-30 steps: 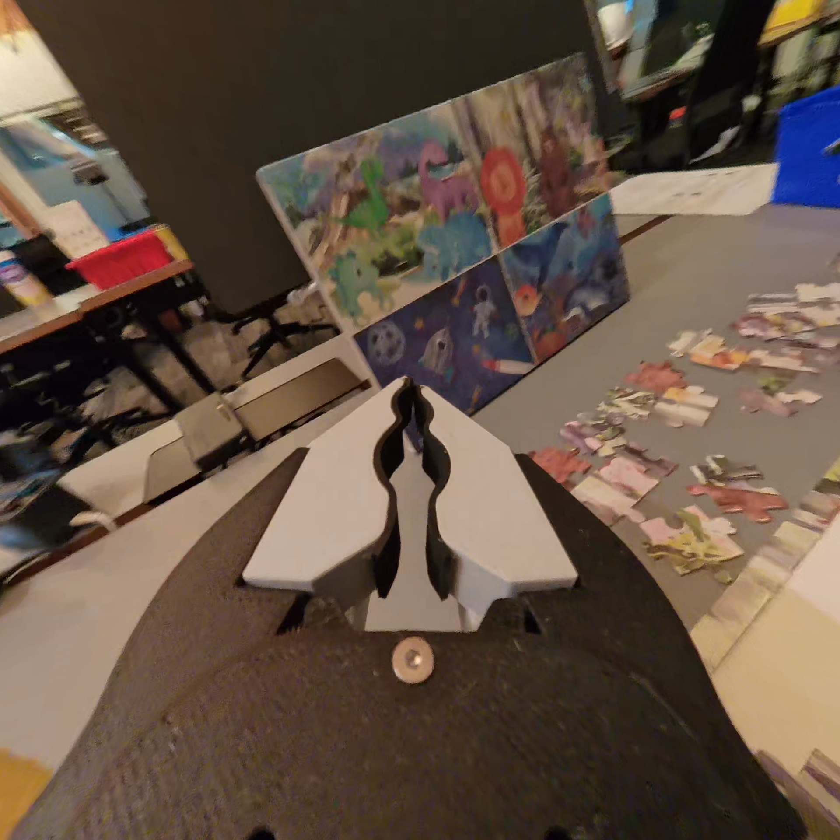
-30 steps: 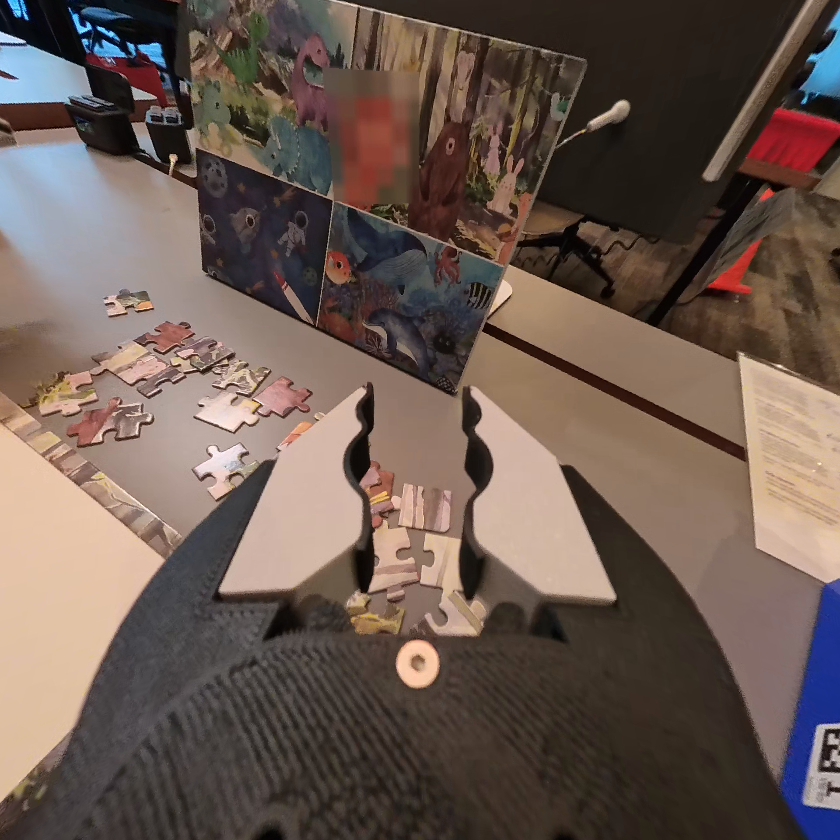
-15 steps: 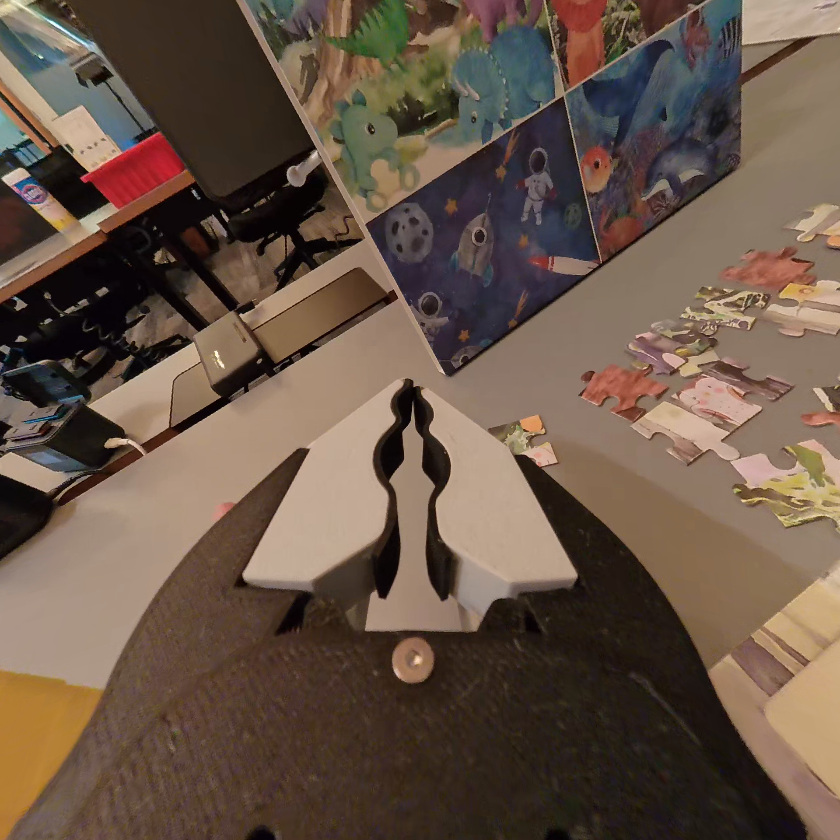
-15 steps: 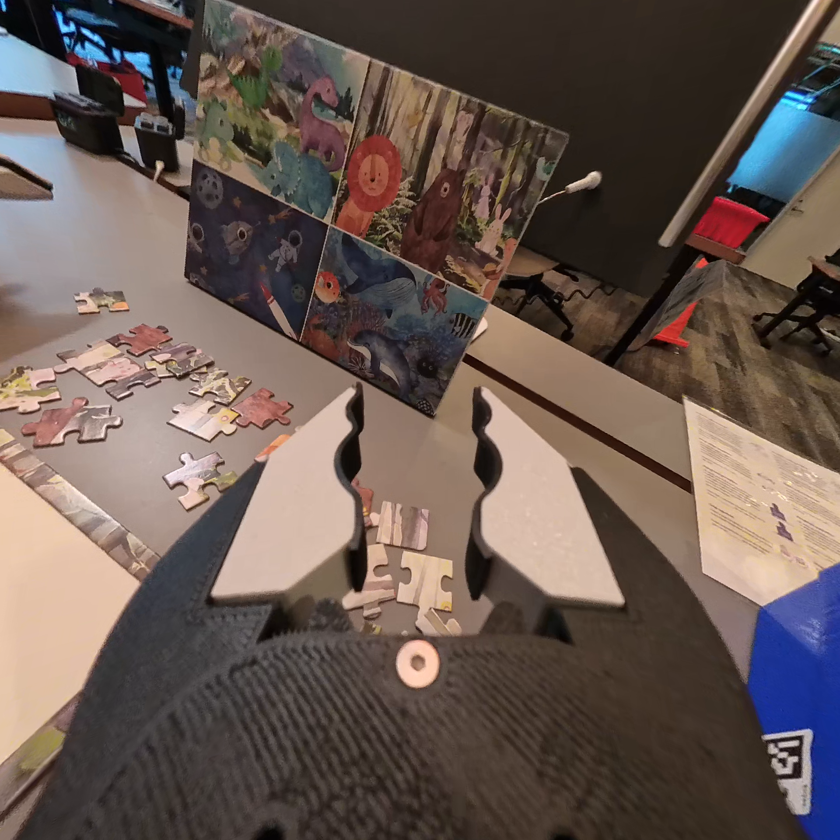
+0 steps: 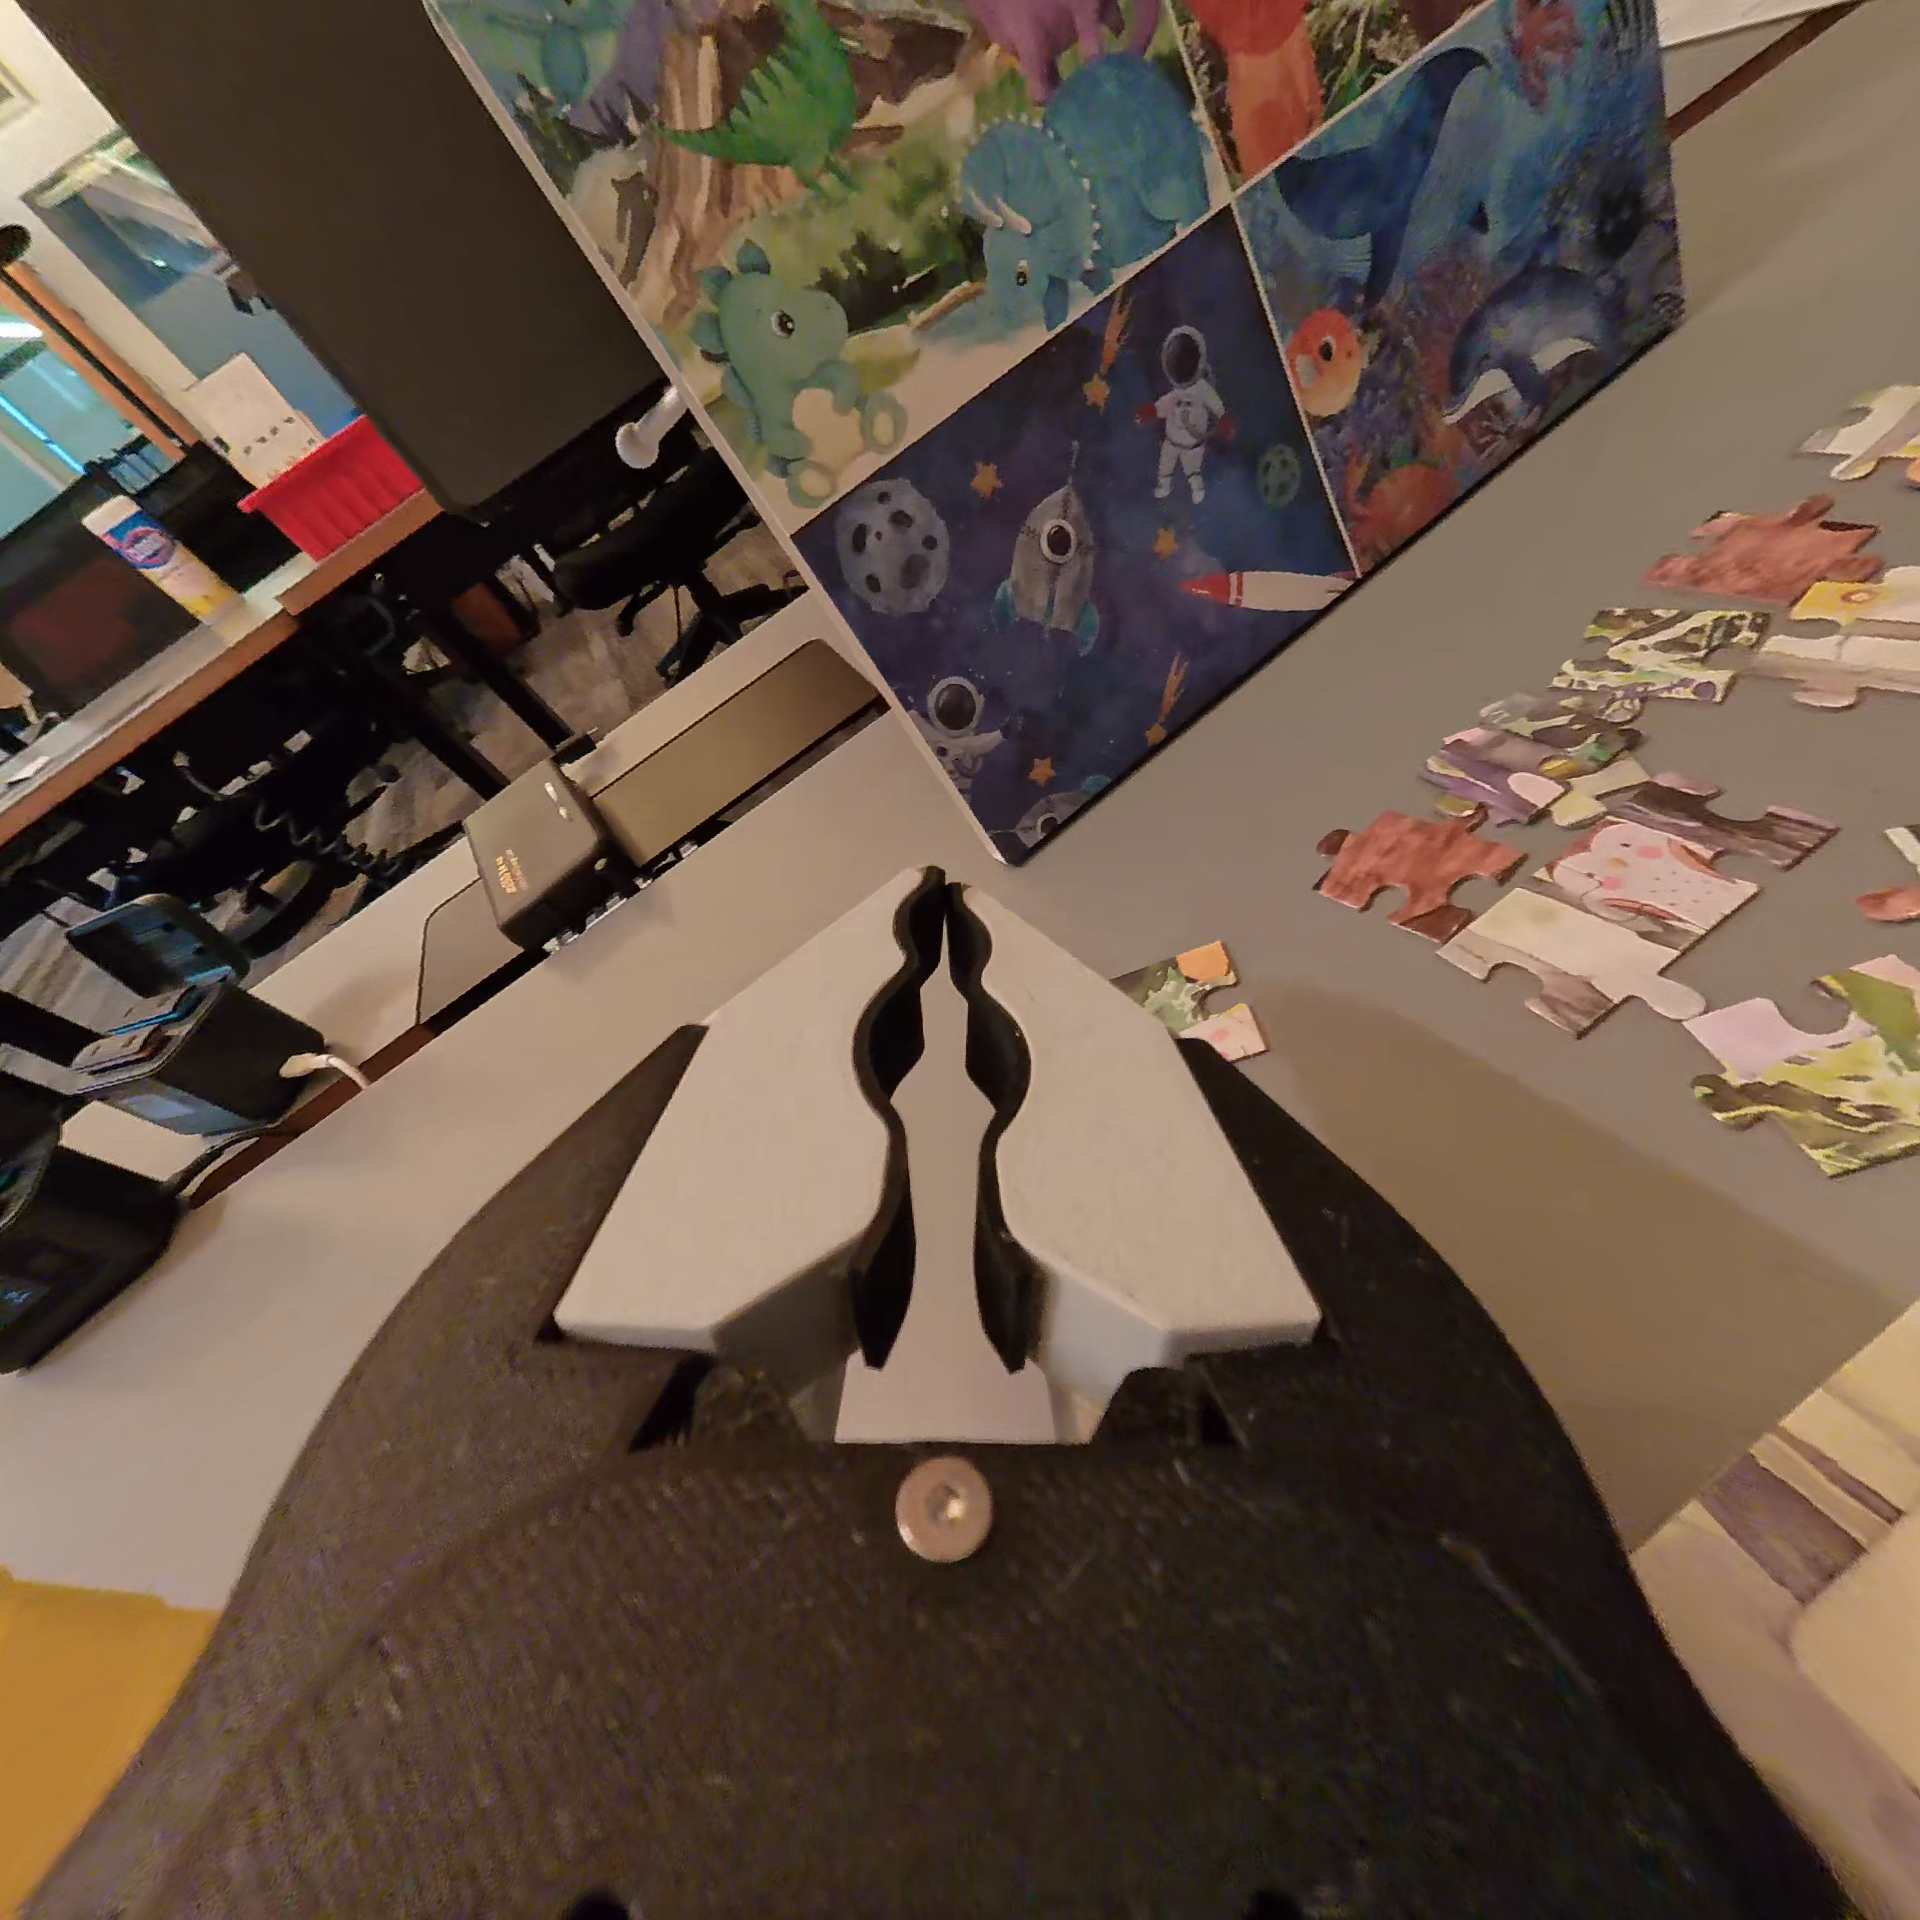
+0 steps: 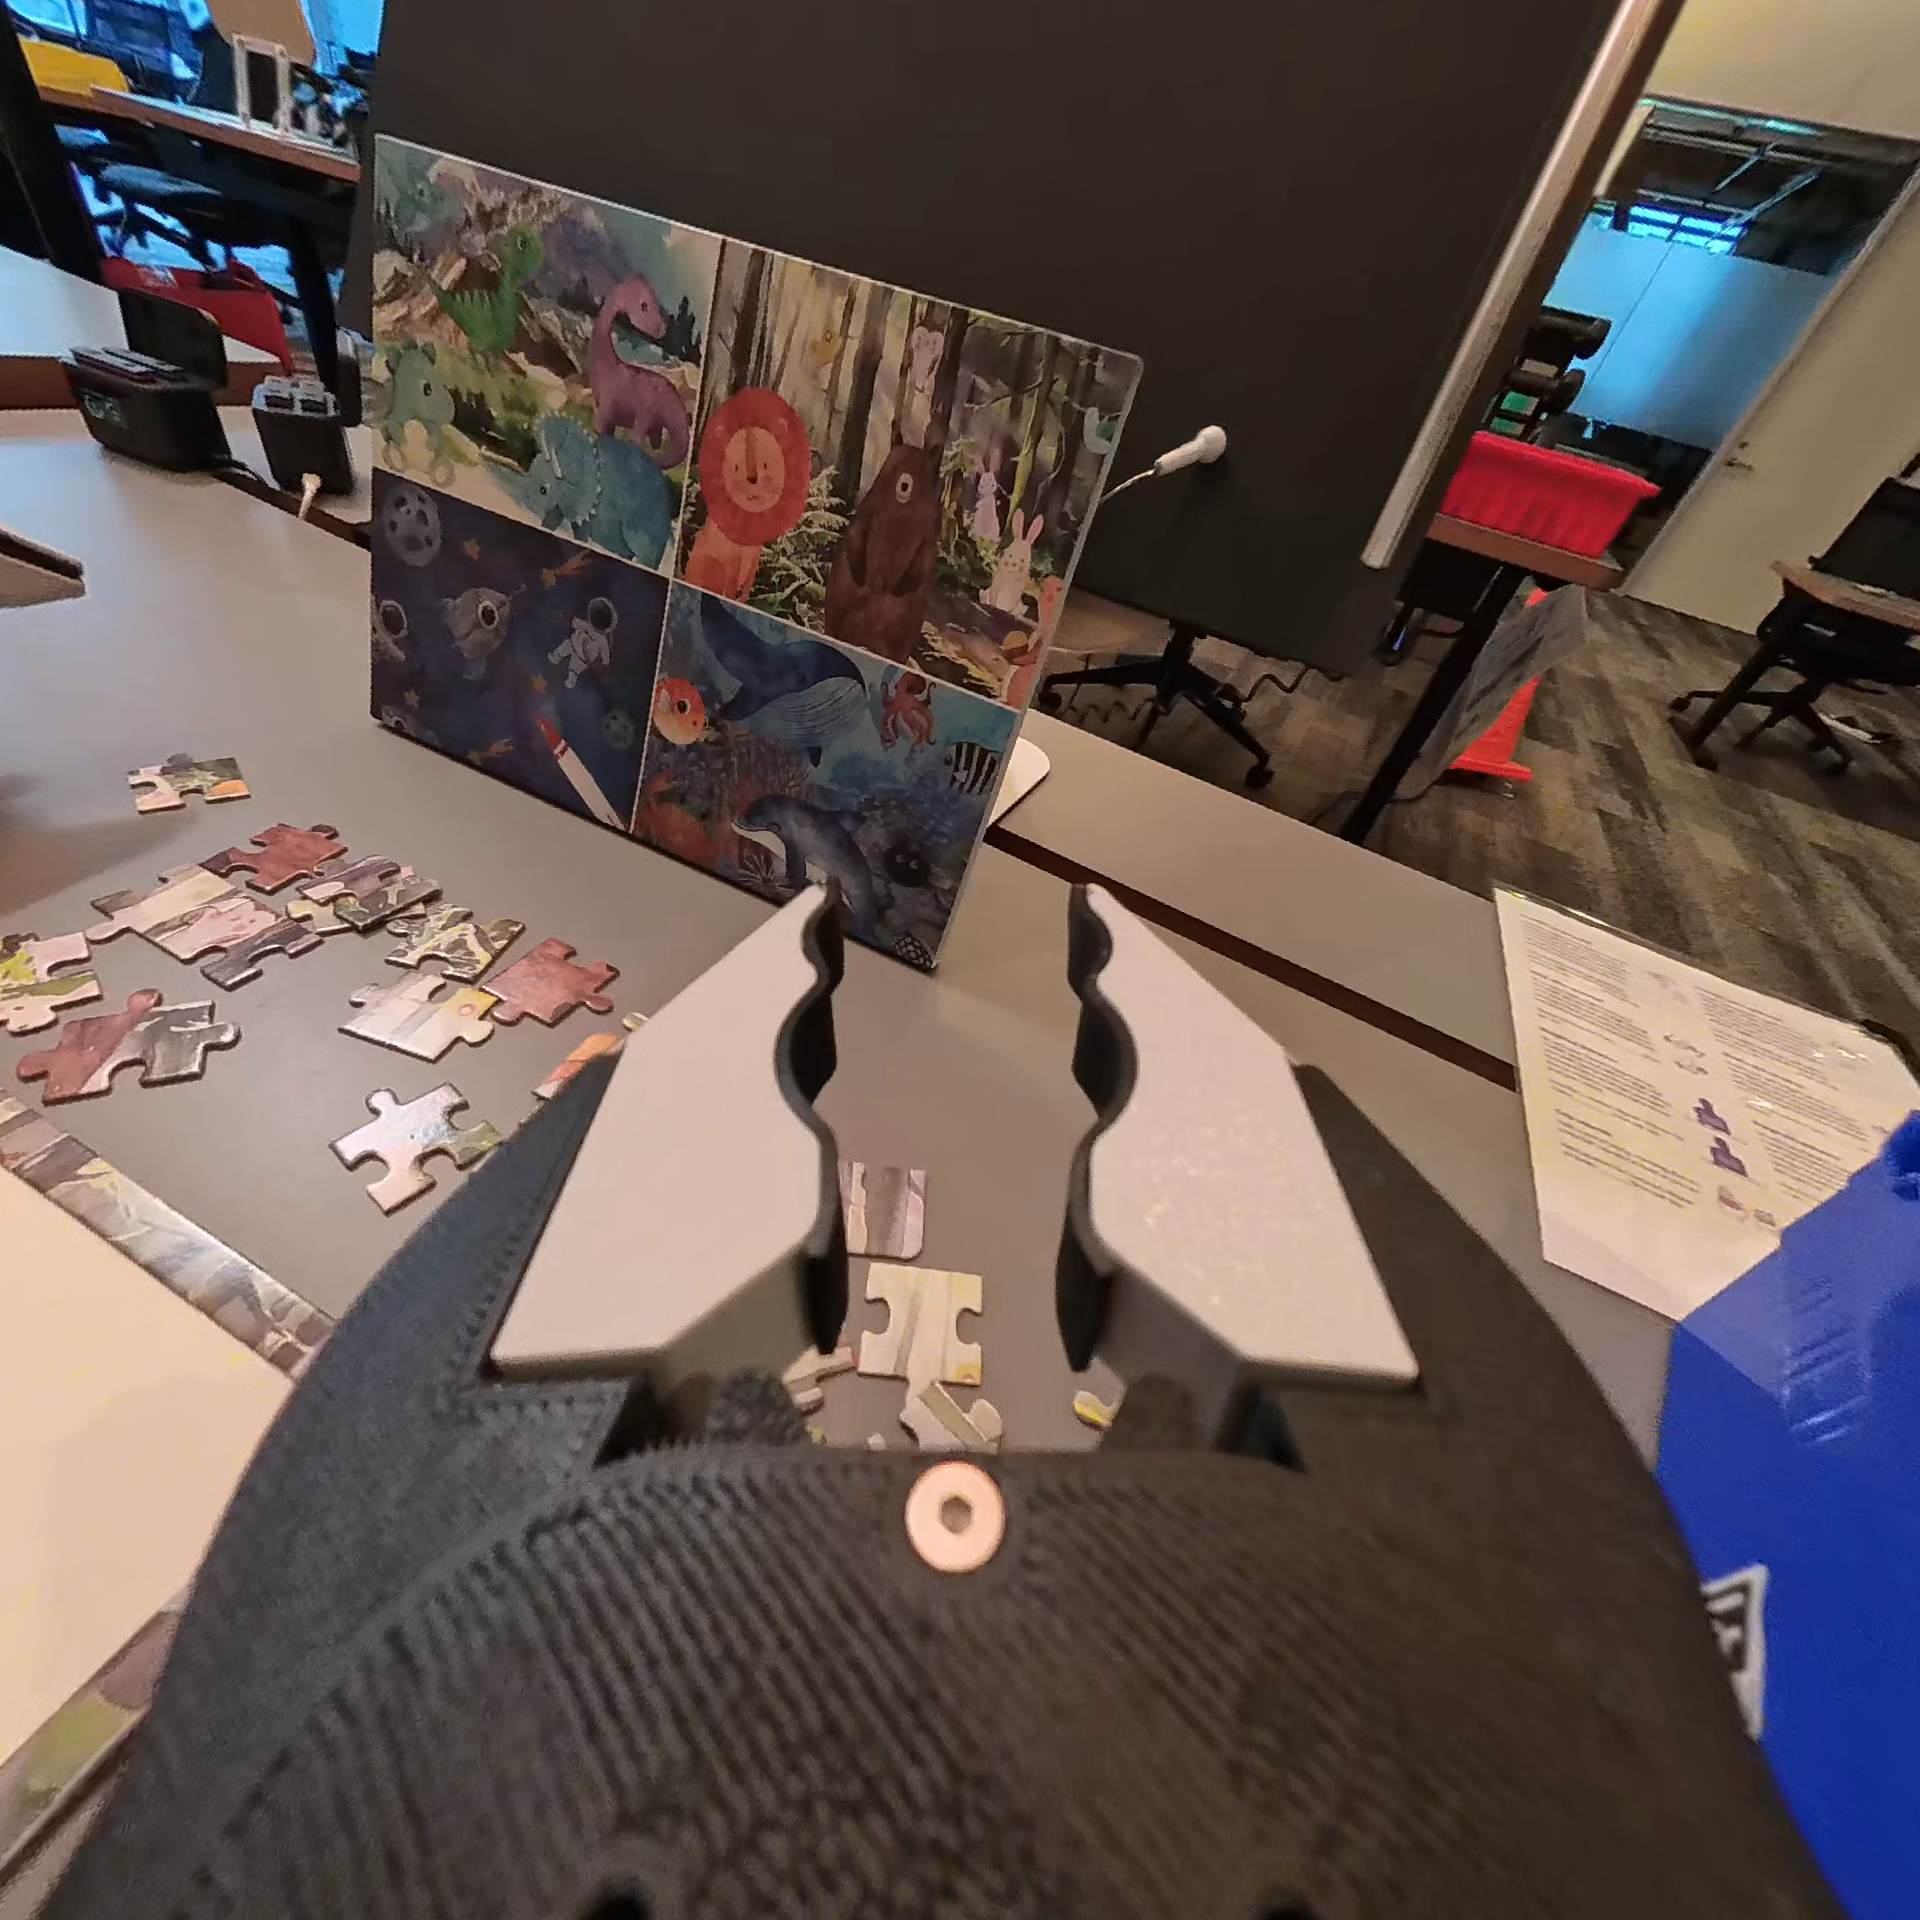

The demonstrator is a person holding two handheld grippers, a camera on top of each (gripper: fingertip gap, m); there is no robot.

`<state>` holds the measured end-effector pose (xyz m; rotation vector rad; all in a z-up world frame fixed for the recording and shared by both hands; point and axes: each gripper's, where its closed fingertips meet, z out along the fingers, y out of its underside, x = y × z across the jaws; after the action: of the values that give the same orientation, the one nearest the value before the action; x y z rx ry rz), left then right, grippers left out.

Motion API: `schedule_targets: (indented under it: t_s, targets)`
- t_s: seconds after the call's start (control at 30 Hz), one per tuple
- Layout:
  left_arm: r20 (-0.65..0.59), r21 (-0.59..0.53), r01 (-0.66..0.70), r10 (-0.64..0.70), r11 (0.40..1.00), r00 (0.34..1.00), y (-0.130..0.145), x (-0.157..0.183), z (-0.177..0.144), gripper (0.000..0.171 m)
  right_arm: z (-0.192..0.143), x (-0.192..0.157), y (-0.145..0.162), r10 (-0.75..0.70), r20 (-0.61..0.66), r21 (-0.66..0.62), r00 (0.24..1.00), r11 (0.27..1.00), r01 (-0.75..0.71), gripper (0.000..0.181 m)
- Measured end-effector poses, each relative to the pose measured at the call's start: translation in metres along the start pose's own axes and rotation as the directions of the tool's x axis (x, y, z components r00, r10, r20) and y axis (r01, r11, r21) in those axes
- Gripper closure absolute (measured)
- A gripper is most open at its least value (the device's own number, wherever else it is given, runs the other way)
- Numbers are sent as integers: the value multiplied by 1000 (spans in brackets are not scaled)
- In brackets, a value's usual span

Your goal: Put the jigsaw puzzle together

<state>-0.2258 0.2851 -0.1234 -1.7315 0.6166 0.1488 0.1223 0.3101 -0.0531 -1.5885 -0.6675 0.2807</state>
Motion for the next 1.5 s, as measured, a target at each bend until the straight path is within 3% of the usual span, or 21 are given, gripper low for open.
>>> schedule_targets:
  t_s: [0.27,0.83,0.9,1.03,1.17,1.3,1.5]
  targets:
    - [-49,29,26,-25,999,998,-2,7,-2,171,-10,12,-8,34,-20,44,999,998,-33,142]
    - [-15,64,83,-83,994,996,-9,-2,-8,171,-26,25,-18,71,-38,113,997,991,-66,147]
    - [-23,55,85,-84,995,996,-7,0,-7,171,-19,17,-9,99,19,63,995,993,-100,143]
    - [-39,54,72,-70,996,997,-7,6,-5,171,5,-18,44,185,165,-222,969,964,-146,136]
    - [-51,54,60,-57,997,997,-7,10,-6,171,17,-45,86,212,237,-399,948,911,-104,136]
    - [-59,54,55,-52,997,997,-7,13,-6,171,22,-61,106,180,275,-460,944,887,-35,139]
    - [-34,111,33,-29,993,999,-18,11,-10,171,24,-65,124,211,260,-534,942,845,-42,144]
